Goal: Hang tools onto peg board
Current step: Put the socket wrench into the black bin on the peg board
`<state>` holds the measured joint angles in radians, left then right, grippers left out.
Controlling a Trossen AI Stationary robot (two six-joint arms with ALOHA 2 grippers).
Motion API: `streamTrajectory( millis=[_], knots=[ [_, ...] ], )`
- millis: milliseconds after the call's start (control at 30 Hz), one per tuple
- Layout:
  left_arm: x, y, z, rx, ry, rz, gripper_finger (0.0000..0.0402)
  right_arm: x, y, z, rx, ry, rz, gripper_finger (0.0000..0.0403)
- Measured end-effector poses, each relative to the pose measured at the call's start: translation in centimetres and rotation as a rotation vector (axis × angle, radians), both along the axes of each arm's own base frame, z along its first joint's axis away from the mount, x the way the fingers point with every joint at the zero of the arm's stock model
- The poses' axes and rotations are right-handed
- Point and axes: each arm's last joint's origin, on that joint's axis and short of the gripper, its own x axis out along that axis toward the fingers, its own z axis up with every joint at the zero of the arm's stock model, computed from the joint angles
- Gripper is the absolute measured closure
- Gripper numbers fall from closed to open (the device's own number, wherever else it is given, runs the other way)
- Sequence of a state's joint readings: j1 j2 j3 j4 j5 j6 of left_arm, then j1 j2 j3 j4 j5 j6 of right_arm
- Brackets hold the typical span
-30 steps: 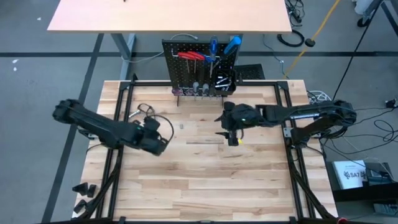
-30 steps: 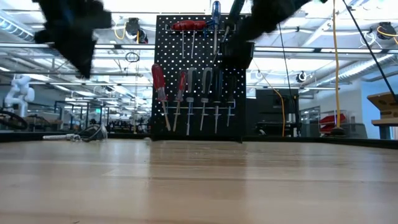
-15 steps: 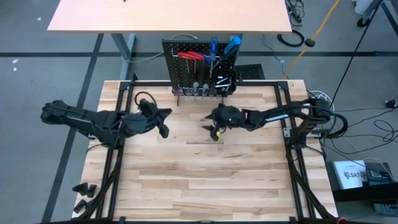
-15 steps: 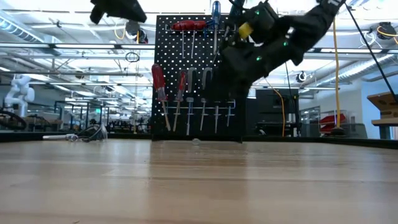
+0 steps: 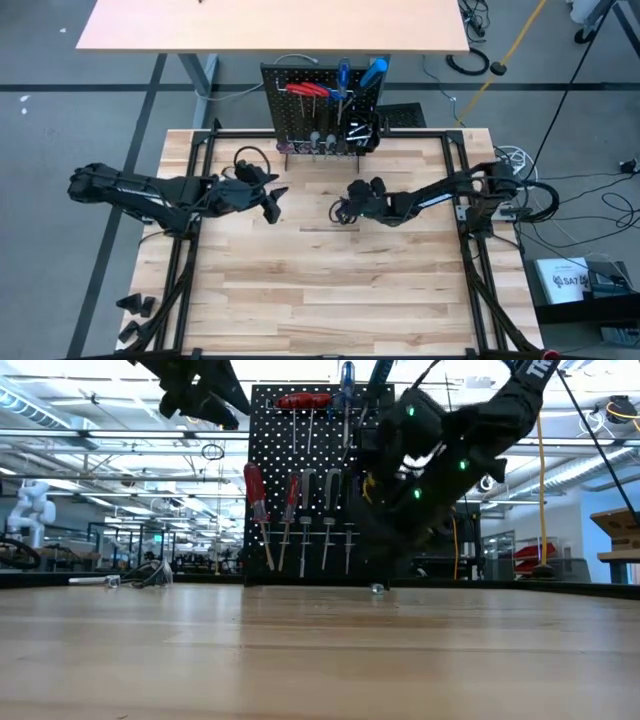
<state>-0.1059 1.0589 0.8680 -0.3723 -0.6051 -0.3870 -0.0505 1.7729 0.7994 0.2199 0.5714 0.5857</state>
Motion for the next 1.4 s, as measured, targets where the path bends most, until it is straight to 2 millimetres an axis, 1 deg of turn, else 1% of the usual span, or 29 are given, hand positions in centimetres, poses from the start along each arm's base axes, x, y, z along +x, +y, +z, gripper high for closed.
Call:
streamTrajectory(
  millis=[133, 233, 300, 400, 433, 533, 633, 700, 767, 800, 867, 967, 1033, 1200, 1300, 1400],
  knots=[
    [0.3, -0.1, -0.3, -0.021, 0.005, 0.000, 0.0174, -0.8, -0.3, -2.7, 0.032, 0.125, -0.106, 0.0199],
    [0.4, -0.1, -0.4, -0.030, 0.004, -0.009, 0.0173, -1.2, -0.6, -4.7, 0.089, 0.180, -0.172, 0.0232],
    [0.4, -0.2, -0.4, -0.037, 0.005, -0.021, 0.0173, -1.3, -0.7, -5.6, 0.091, 0.183, -0.181, 0.0272],
    [0.5, -0.2, -0.4, -0.047, 0.004, -0.036, 0.0173, -1.2, -0.5, -6.1, 0.092, 0.192, -0.172, 0.0355],
    [0.5, -0.2, -0.4, -0.049, 0.005, -0.039, 0.0173, -1.2, -0.1, -6.1, 0.090, 0.199, -0.156, 0.0364],
    [0.5, -0.5, -0.4, -0.059, 0.010, -0.068, 0.0173, -1.2, 1.0, -6.2, 0.046, 0.201, -0.156, 0.0364],
    [0.5, -0.5, -0.4, -0.055, 0.012, -0.073, 0.0173, -1.2, 1.1, -5.9, 0.030, 0.207, -0.138, 0.0364],
    [0.5, -0.5, -0.4, -0.056, 0.012, -0.073, 0.0173, -1.2, 1.2, -5.4, 0.014, 0.216, -0.114, 0.0364],
    [0.5, -0.5, -0.4, -0.056, 0.012, -0.073, 0.0173, -1.4, 1.2, -4.4, -0.016, 0.220, -0.091, 0.0363],
    [0.5, -0.5, -0.4, -0.056, 0.012, -0.072, 0.0173, -1.4, 1.3, -3.8, -0.029, 0.223, -0.074, 0.0359],
    [0.4, -0.5, -0.4, -0.058, 0.013, -0.071, 0.0173, -1.9, 1.5, -2.6, -0.052, 0.236, -0.041, 0.0334],
    [0.4, -0.5, -0.5, -0.059, 0.014, -0.070, 0.0173, -1.5, 1.7, 0.1, -0.100, 0.155, -0.005, 0.0276],
    [0.4, -0.5, -0.5, -0.059, 0.013, -0.070, 0.0173, -1.6, 1.8, 1.5, -0.128, 0.132, 0.031, 0.0235],
    [0.4, -0.5, -0.5, -0.061, 0.016, -0.070, 0.0173, -2.2, 2.3, 4.1, -0.071, 0.110, 0.220, 0.0141],
    [0.4, -0.6, -0.5, -0.068, 0.018, -0.080, 0.0173, -3.1, 2.5, 3.8, -0.014, 0.211, 0.308, 0.0105],
    [0.4, -0.6, -0.5, -0.070, 0.019, -0.084, 0.0173, -3.7, 2.6, 3.2, 0.006, 0.320, 0.378, 0.0088]
  ],
)
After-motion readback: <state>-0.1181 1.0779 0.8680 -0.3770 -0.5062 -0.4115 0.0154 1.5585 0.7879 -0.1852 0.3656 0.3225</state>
